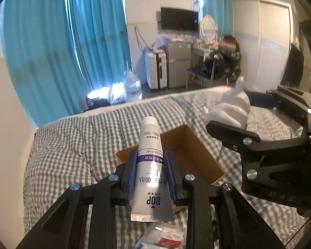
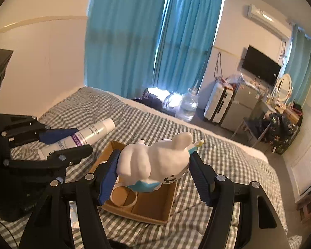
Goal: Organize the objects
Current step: 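Carry toothpaste and bunny into the box and open both tools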
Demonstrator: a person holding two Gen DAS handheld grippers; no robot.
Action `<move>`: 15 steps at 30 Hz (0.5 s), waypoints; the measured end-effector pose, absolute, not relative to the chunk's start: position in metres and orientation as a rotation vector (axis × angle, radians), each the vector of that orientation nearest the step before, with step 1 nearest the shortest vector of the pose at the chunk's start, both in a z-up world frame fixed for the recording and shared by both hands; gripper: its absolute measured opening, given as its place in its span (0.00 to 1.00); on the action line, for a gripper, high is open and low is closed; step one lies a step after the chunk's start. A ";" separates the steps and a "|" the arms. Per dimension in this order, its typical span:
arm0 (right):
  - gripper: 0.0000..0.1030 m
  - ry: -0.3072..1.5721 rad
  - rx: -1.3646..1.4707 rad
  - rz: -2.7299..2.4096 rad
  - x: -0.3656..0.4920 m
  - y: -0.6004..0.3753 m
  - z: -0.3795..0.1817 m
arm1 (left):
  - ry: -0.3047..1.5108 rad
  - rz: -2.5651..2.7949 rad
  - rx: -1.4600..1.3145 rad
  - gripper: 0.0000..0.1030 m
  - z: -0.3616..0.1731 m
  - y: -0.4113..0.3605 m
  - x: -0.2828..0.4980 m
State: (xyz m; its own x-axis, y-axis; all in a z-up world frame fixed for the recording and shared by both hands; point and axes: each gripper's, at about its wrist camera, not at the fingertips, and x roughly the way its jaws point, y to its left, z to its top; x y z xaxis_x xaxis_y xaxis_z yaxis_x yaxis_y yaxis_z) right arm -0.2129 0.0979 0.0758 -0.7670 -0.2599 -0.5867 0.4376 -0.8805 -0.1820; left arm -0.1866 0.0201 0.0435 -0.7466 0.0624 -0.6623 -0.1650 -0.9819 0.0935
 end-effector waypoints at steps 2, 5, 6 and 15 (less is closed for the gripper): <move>0.63 0.427 0.851 -2.595 -0.231 0.098 0.055 | 0.256 2.809 -1.102 0.26 0.026 0.022 -0.202; 0.63 0.433 0.900 -2.582 -0.250 0.099 0.026 | 0.226 2.782 -1.165 0.26 -0.003 0.019 -0.223; 0.63 0.433 0.924 -2.573 -0.256 0.098 0.013 | 0.209 2.775 -1.182 0.26 -0.013 0.016 -0.228; 0.63 0.426 1.025 -2.521 -0.302 0.092 -0.055 | 0.146 2.744 -1.267 0.26 -0.073 0.008 -0.264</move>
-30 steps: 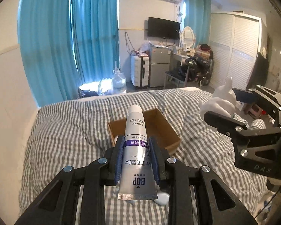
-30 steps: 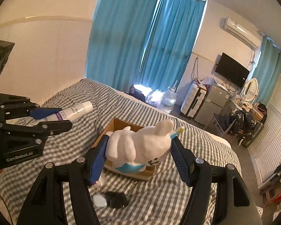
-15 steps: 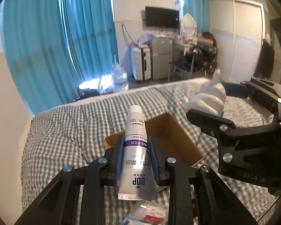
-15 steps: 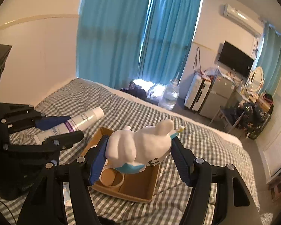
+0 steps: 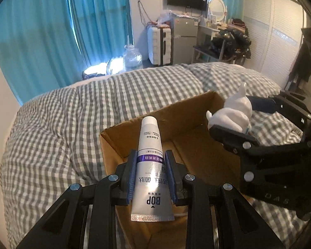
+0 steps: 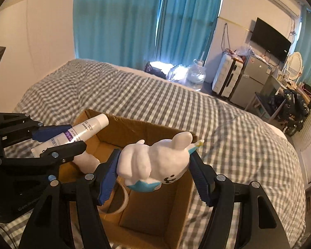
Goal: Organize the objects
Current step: 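Carry toothpaste and bunny into the box and open both tools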
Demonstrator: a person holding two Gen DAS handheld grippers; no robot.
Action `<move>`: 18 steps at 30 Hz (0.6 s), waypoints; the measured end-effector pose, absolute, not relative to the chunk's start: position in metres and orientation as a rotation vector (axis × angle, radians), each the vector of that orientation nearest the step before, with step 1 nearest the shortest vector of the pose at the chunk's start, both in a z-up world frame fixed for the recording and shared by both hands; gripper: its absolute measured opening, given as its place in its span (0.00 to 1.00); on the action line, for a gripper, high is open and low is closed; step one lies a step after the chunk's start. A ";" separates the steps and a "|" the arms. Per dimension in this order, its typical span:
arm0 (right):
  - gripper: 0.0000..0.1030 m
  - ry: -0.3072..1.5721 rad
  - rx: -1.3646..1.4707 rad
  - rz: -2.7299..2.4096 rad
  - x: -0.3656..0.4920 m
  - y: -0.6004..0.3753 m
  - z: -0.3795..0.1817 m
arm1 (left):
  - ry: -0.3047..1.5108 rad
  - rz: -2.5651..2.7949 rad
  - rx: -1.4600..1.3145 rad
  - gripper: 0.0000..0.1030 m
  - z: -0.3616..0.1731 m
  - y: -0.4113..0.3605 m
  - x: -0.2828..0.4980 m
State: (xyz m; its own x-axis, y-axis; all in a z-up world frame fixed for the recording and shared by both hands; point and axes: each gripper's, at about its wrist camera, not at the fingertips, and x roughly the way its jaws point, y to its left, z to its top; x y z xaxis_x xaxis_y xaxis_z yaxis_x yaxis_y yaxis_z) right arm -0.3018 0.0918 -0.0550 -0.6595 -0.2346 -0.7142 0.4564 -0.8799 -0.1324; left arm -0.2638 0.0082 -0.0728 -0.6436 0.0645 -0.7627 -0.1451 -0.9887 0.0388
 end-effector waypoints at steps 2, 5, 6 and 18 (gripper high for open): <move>0.63 0.450 1.038 -2.521 -0.305 0.089 -0.066 | 0.132 2.716 -1.264 0.26 -0.082 0.007 -0.271; 0.63 0.474 1.040 -2.513 -0.308 0.088 -0.074 | 0.153 2.699 -1.256 0.26 -0.091 0.006 -0.274; 0.63 0.465 1.044 -2.507 -0.308 0.089 -0.076 | 0.154 2.693 -1.255 0.26 -0.093 0.006 -0.276; 0.82 0.352 0.996 -2.554 -0.297 0.106 -0.059 | 0.093 2.688 -1.273 0.78 -0.088 0.008 -0.266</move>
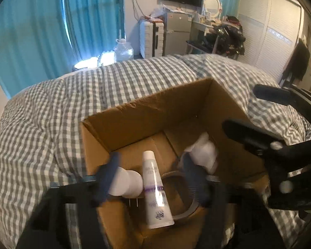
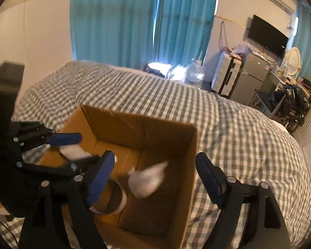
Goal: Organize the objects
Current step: 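Carry toothpaste and bunny into the box and open both tools, then withdraw both tools from the box toward the remaining items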
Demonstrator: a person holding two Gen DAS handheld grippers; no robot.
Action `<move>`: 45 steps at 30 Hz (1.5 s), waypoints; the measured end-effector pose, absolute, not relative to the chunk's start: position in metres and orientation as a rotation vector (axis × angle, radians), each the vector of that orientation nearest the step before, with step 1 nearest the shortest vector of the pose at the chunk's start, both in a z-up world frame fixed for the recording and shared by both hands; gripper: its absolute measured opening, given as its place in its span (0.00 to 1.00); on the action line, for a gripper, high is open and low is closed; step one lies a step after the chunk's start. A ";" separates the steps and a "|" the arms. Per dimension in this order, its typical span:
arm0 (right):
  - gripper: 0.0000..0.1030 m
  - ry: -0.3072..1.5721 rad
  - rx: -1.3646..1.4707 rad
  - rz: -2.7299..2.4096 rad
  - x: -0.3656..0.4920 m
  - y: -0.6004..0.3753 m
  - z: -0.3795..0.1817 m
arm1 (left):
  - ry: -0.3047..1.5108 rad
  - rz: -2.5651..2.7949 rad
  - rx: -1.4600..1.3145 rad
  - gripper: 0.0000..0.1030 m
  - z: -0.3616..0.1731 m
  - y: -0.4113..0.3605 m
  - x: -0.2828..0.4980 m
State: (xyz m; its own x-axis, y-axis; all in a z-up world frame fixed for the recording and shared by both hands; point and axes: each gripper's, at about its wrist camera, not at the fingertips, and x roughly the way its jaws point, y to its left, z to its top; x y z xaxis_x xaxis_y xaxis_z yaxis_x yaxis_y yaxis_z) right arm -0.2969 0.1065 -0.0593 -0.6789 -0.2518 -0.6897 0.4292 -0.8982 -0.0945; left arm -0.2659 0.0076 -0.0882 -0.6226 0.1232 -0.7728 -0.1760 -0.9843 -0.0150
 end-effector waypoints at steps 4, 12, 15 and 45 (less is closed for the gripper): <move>0.84 0.305 0.954 -2.594 -0.280 0.120 -0.033 | 0.037 2.713 -1.252 0.81 -0.064 0.005 -0.251; 0.84 0.282 0.811 -2.690 -0.220 0.145 0.043 | 0.043 2.844 -1.070 0.93 0.019 0.004 -0.202; 0.84 0.292 0.760 -2.717 -0.198 0.150 0.074 | 0.068 2.881 -0.977 0.96 0.054 0.004 -0.177; 0.86 0.289 0.619 -2.735 -0.083 0.168 0.087 | 0.056 3.146 -0.811 1.00 0.052 -0.036 -0.059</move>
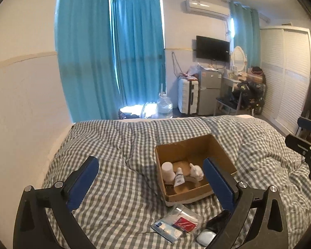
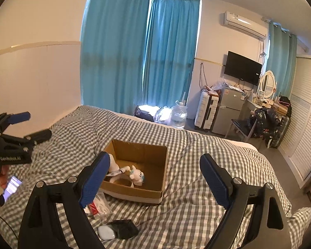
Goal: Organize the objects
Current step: 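Withdraw both tools from the box toward the remaining items, then grasp the tissue pack with the left tool while the right grasps the black glasses case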
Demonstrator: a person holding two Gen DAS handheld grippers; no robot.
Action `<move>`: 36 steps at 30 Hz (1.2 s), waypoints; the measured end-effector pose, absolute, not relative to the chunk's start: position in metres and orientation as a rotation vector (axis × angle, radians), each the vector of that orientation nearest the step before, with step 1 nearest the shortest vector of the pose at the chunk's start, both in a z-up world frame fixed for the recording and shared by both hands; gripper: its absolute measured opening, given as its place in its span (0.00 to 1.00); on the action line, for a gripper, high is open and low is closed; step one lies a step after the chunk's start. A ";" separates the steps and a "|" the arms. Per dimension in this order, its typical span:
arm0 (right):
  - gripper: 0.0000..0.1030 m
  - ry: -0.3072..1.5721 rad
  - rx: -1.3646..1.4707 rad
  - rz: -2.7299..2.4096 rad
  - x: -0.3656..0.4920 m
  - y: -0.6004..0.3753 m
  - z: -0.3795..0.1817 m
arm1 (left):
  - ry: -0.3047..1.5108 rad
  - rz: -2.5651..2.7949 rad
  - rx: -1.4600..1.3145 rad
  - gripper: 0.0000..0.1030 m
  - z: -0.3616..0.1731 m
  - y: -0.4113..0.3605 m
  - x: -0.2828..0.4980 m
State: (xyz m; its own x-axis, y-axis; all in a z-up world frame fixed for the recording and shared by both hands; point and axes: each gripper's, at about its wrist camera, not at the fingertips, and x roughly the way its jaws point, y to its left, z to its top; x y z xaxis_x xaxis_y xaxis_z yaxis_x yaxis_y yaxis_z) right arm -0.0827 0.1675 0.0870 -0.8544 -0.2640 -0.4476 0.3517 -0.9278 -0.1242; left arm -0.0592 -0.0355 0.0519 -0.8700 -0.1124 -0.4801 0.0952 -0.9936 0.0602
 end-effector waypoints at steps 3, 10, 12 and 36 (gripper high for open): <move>0.86 0.291 0.671 -2.715 -0.094 0.166 0.063 | -0.037 -2.914 0.771 1.00 0.032 -0.039 -0.065; 0.86 0.289 0.835 -2.648 -0.112 0.157 -0.002 | -0.006 -2.899 0.918 1.00 -0.027 -0.035 -0.071; 0.86 0.295 0.886 -2.618 -0.113 0.154 -0.022 | -0.013 -2.884 1.001 1.00 -0.048 -0.031 -0.073; 0.86 0.497 1.337 -2.273 -0.133 0.110 -0.162 | -0.024 -2.698 1.554 1.00 -0.160 -0.022 -0.096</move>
State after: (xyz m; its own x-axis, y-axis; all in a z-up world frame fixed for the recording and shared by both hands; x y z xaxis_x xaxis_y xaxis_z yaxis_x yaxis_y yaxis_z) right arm -0.1329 0.1097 -0.1616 -0.4263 -0.1997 -0.8823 0.5495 -0.8319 -0.0772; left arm -0.0962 -0.0220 -0.1598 -0.5016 -0.0321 -0.8645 0.0170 -0.9995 0.0272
